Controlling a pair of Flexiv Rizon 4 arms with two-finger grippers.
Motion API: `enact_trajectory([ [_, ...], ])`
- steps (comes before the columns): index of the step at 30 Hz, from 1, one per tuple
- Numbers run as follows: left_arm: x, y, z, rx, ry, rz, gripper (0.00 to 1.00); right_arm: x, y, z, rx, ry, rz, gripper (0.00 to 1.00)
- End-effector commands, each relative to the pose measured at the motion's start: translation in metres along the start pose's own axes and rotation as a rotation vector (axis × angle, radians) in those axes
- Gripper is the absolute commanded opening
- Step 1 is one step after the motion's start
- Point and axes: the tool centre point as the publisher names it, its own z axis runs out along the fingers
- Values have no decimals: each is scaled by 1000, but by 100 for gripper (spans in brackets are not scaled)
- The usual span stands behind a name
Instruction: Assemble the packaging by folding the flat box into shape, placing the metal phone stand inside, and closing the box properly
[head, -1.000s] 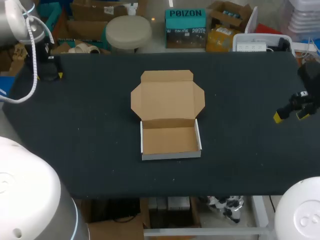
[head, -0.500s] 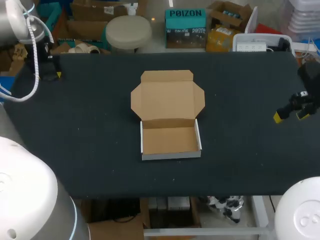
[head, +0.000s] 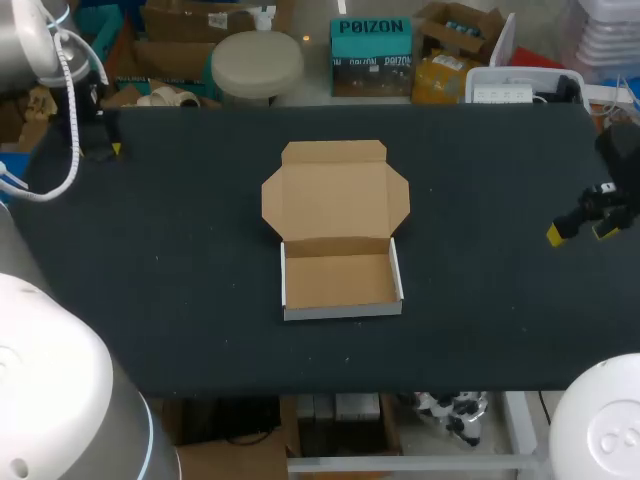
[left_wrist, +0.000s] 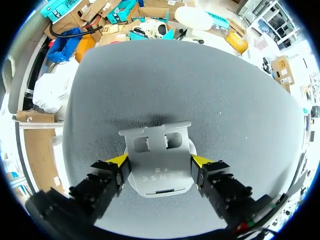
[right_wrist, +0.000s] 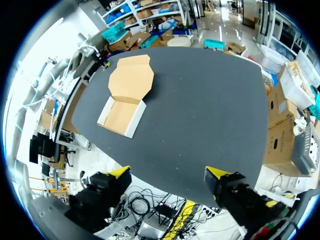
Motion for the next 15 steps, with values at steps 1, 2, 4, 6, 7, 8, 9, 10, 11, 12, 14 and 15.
enact_trajectory([
  [1,-2,-7,3,-69,0,-2,74,1,0,-3,5,0,1,100],
  [2,-2,-7,2,-68,1,-2,74,1,0,-3,5,0,1,100],
  [4,-1,-7,1,-68,3,-4,75,1,0,-3,5,0,1,100],
  [6,-1,-6,1,-68,3,-5,75,1,0,-3,5,0,1,100],
  [7,-1,-5,0,-68,3,-6,75,1,0,-3,5,0,1,100],
  [8,-2,-5,0,-68,3,-8,75,1,0,-3,5,0,1,100],
  [9,-2,-5,0,-68,3,-9,75,1,0,-3,5,0,1,100],
  [10,-2,-5,0,-68,3,-11,75,1,0,-3,5,0,1,100],
  [11,-2,-4,0,-68,3,-12,75,1,0,-3,5,0,1,100],
  [12,-2,-4,-1,-68,2,-13,75,1,0,-3,5,0,1,100],
  [14,-2,-3,-1,-69,0,-16,75,1,0,-3,5,0,1,100],
  [15,-2,-3,-1,-69,0,-17,74,1,0,-3,5,0,1,100],
])
